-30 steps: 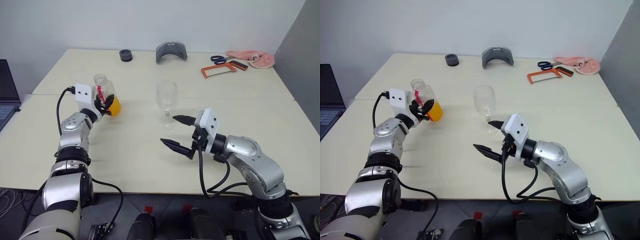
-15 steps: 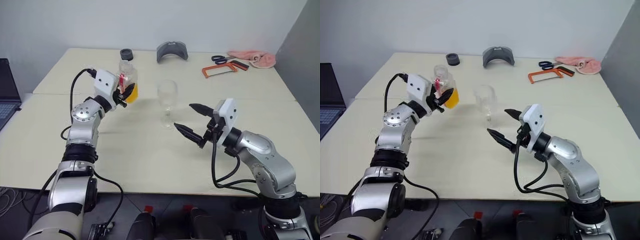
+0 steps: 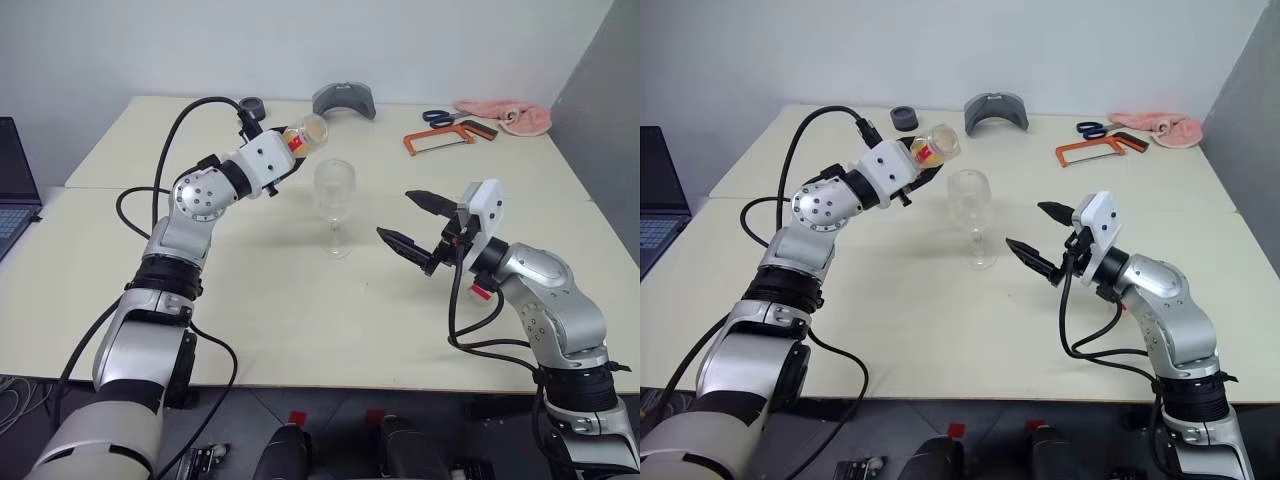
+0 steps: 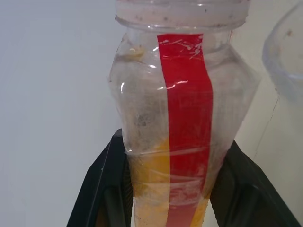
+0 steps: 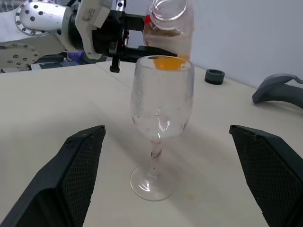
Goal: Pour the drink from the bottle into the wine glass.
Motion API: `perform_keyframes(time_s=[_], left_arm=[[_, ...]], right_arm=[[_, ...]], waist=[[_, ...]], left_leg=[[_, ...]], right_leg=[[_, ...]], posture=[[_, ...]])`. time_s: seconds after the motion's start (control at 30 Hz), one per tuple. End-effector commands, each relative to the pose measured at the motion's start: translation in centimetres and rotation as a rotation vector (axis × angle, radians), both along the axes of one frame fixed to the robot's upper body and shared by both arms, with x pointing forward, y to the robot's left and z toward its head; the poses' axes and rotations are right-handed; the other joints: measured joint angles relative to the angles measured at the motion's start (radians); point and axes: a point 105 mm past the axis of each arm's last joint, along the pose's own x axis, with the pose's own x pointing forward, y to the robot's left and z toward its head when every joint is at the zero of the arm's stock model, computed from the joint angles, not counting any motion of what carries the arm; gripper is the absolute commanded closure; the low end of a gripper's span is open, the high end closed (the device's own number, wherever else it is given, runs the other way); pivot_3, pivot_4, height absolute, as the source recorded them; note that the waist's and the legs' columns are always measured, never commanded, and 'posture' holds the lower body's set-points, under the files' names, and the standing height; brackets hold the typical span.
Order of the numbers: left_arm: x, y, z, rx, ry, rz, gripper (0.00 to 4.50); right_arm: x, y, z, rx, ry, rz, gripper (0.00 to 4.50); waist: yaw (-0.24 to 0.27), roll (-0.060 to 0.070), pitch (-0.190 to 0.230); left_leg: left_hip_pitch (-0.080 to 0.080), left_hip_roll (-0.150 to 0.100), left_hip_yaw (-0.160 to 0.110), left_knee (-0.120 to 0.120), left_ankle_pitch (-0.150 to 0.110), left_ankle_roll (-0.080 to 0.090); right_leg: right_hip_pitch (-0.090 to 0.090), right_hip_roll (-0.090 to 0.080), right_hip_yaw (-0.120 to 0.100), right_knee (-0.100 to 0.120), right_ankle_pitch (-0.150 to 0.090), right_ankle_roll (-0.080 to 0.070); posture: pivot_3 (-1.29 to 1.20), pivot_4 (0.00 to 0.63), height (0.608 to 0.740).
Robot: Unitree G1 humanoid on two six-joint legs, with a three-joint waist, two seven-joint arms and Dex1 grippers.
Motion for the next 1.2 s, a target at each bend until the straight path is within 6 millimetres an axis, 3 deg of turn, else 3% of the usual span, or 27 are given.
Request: perform_keyframes(time_s=[0.03,0.4,1.2], left_arm=[[-0.4,-0.4,3.3,0.058,-0.162,-0.009,2.81],[-0.1,-0.7,3.8,0.180,-0.274,0.004,2.81],[-0.2,-1.5,5.2,0.342,-0.437,0.003,2.81]], right_arm=[[-0.5,0.1,1.6,0.020,-0.065,0.011,0.00],[-1.3,1.2,1.3,0.046,-0.062,0.020,0.00],[-1.3,1.2,1.0,0.053,-0.055,0.013,0.00]], waist=[[0.001,0.000,0.000],[0.001,0.000,0.000],[0.001,0.000,0.000]], left_leg=[[0.000,0.000,0.000,0.000,0.000,0.000],[0.000,0.000,0.000,0.000,0.000,0.000],[0.000,0.000,0.001,0.000,0.000,0.000]], right_leg=[[0.000,0.000,0.000,0.000,0.000,0.000],[0.000,0.000,0.000,0.000,0.000,0.000],[0.000,0.000,0.000,0.000,0.000,0.000]], posture=[[0.00,0.150,0.740],[0.00,0.150,0.740],[0.00,0.150,0.740]])
